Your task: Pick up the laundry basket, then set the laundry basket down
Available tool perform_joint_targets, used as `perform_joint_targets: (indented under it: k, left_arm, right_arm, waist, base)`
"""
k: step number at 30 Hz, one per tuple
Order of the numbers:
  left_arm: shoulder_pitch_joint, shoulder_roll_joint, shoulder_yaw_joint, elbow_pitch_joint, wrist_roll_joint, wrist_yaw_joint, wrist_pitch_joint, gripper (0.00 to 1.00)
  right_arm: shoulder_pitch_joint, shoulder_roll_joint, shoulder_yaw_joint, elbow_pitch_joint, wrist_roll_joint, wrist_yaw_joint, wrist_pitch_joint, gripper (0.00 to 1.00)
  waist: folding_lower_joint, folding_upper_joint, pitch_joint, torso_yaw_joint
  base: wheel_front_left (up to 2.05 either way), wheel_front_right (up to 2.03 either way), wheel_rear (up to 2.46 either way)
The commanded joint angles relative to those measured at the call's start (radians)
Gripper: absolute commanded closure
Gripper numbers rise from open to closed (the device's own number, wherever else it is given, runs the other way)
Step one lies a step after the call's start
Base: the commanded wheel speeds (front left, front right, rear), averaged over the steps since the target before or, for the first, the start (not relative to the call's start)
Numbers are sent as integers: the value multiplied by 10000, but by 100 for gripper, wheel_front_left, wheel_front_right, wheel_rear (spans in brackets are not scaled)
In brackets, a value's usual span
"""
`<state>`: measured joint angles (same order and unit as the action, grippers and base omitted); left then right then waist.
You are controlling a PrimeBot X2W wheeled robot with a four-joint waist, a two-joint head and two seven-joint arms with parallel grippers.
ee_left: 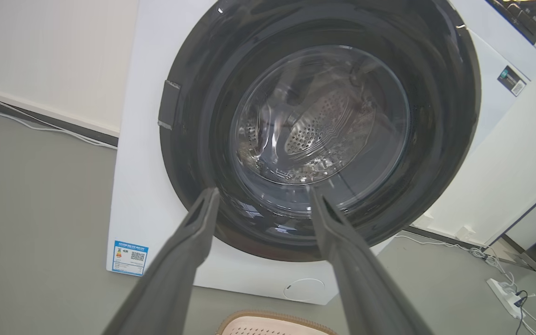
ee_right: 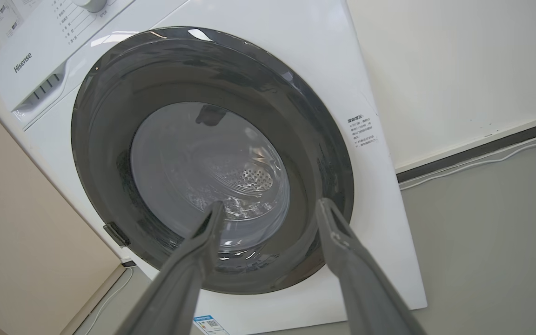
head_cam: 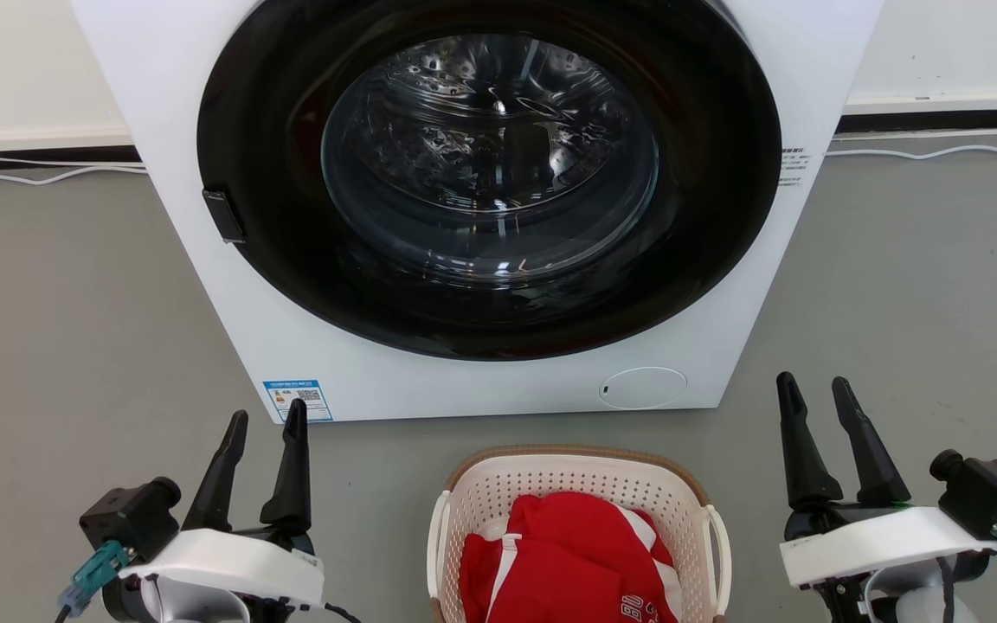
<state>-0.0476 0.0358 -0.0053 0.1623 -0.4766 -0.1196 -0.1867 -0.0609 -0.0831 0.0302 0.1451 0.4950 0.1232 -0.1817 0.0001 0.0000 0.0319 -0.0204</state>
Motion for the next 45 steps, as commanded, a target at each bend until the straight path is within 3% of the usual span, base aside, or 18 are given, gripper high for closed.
perform_joint_targets:
  k: [1, 22, 45]
  left_arm:
    - [-378, 115, 229, -365, 305, -89, -127, 0]
    - [-416, 146, 133, -576, 2548, -111, -751, 0]
    - [-486, 145, 209, -426, 2395, -111, -751, 0]
  right_arm:
    - [-295, -39, 155, -298, -346, 62, -186, 0]
    - [-343, 14, 254, -330, -2652, 75, -801, 0]
    - [-407, 22, 177, -168, -2616, 75, -801, 0]
  waist:
    - [0, 0, 3, -2]
    - [0, 0, 48, -49]
    - [0, 0, 354, -237]
  base:
    - [0, 0, 0]
    - [0, 0, 0]
    - [0, 0, 0]
